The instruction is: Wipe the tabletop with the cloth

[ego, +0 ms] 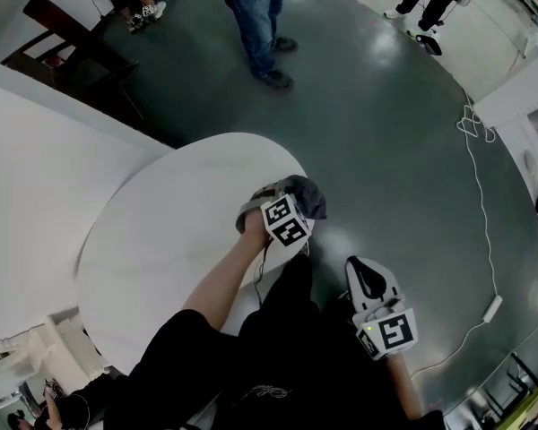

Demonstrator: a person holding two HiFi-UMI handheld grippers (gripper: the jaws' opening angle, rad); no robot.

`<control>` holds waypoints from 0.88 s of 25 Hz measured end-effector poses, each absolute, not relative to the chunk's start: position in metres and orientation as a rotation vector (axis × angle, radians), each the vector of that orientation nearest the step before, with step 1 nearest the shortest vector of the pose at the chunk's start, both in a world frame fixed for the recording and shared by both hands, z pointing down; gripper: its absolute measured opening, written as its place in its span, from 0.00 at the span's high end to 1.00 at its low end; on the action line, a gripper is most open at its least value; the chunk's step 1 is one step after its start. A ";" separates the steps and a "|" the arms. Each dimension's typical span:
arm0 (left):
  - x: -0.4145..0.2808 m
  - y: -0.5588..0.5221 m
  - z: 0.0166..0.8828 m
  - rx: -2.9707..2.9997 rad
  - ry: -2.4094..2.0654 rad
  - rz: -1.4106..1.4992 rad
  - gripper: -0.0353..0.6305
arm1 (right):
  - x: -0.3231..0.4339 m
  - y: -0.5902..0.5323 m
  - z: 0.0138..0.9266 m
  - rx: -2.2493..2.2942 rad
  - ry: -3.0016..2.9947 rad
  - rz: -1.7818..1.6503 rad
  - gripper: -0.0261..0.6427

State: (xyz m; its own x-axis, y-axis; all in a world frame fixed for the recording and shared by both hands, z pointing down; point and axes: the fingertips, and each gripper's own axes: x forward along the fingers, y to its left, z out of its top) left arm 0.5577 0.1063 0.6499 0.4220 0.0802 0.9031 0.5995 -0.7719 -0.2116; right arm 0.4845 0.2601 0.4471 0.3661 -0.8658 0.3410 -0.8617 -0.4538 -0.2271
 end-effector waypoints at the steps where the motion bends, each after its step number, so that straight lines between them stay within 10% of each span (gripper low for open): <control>1: 0.553 0.111 0.650 -2.177 -0.565 -1.343 0.79 | 0.483 0.267 0.448 -2.586 1.636 -0.650 0.94; 22: 0.447 0.227 0.589 -2.777 -0.146 -1.313 0.79 | 0.425 0.416 0.453 -2.533 1.740 -0.513 0.94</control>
